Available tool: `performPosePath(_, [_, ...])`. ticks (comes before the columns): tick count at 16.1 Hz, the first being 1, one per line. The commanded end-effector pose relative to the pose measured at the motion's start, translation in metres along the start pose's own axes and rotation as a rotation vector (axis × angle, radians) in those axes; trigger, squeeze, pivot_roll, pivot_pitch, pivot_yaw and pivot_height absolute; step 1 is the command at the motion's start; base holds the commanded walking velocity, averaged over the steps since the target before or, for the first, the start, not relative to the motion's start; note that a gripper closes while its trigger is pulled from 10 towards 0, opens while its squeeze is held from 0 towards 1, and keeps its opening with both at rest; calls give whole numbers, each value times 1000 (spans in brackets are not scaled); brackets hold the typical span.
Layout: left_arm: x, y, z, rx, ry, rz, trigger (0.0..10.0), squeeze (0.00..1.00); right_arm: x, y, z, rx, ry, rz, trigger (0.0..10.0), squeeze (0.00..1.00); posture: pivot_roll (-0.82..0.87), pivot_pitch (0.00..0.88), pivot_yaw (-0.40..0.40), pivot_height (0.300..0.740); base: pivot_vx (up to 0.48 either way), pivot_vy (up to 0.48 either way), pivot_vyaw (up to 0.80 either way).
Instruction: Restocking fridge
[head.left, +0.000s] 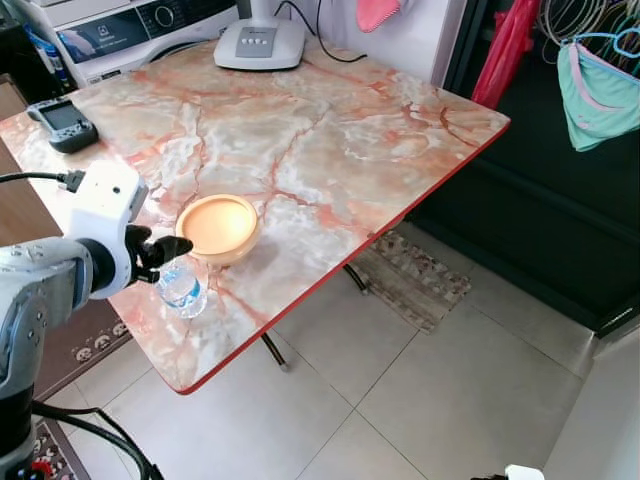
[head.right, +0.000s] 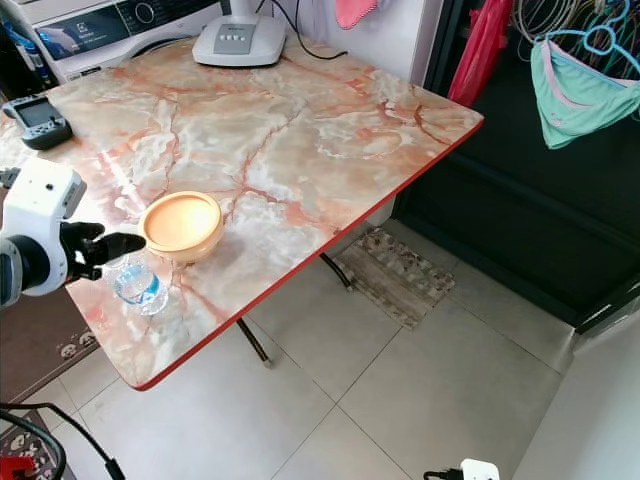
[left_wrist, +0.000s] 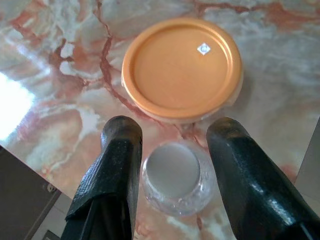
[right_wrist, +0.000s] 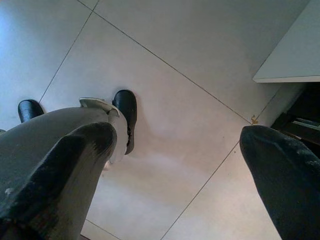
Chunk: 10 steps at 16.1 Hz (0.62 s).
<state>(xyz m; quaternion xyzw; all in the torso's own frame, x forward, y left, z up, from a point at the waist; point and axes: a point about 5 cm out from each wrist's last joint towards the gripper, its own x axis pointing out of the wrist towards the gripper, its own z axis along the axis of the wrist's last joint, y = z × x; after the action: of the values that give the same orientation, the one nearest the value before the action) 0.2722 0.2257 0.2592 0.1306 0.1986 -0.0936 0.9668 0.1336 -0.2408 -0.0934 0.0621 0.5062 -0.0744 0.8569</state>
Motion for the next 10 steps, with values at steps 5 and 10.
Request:
performPosePath(5, [-3, 2, -7, -2, 25, 0, 10000, 0, -1, -2, -8, -4, 34, -8, 10000, 0, 166, 154, -18, 740, 0, 0, 0])
performPosePath(10, [-1, 5, -12, -17, 36, 14, 10000, 0, -1, -2, -8, -8, 34, -7, 10000, 0, 165, 157, -19, 740, 0, 0, 0])
